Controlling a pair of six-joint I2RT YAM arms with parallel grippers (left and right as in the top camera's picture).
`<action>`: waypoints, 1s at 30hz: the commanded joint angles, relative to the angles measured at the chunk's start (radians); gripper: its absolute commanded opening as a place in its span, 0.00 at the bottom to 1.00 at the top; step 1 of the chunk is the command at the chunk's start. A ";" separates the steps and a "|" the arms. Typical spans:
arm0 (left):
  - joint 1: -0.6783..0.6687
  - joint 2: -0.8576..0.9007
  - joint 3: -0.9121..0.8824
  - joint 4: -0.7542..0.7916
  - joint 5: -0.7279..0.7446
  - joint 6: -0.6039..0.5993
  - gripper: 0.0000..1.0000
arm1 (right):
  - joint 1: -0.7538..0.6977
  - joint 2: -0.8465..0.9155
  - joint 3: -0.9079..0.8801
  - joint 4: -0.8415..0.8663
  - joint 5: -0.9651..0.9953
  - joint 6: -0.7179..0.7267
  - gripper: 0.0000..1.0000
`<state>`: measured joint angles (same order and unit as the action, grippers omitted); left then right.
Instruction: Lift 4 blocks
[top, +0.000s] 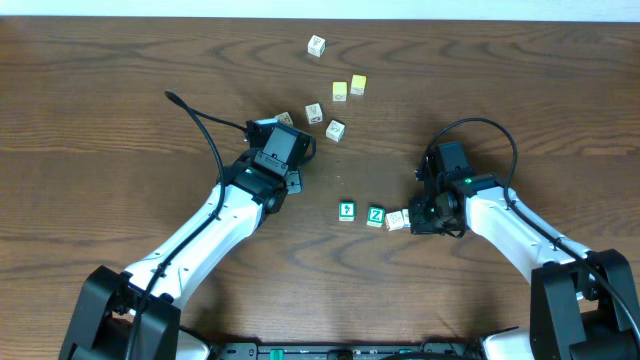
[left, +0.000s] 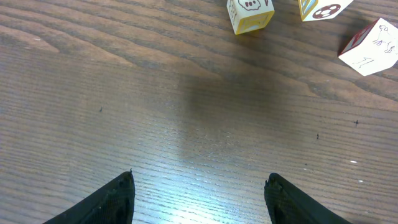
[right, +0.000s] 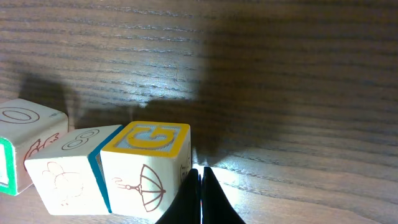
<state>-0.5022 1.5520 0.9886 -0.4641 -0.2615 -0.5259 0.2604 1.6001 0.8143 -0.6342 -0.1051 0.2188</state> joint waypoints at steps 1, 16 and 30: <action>0.002 -0.016 -0.017 0.001 -0.018 0.006 0.68 | 0.008 0.007 -0.006 -0.001 -0.016 -0.015 0.01; 0.002 -0.016 -0.017 0.002 -0.018 0.006 0.68 | 0.064 0.007 -0.006 -0.009 -0.056 -0.002 0.01; 0.002 -0.016 -0.018 0.002 -0.018 0.006 0.68 | 0.077 0.007 -0.006 -0.005 -0.066 0.021 0.01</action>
<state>-0.5022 1.5520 0.9886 -0.4637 -0.2615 -0.5259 0.3183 1.6001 0.8143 -0.6460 -0.1482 0.2272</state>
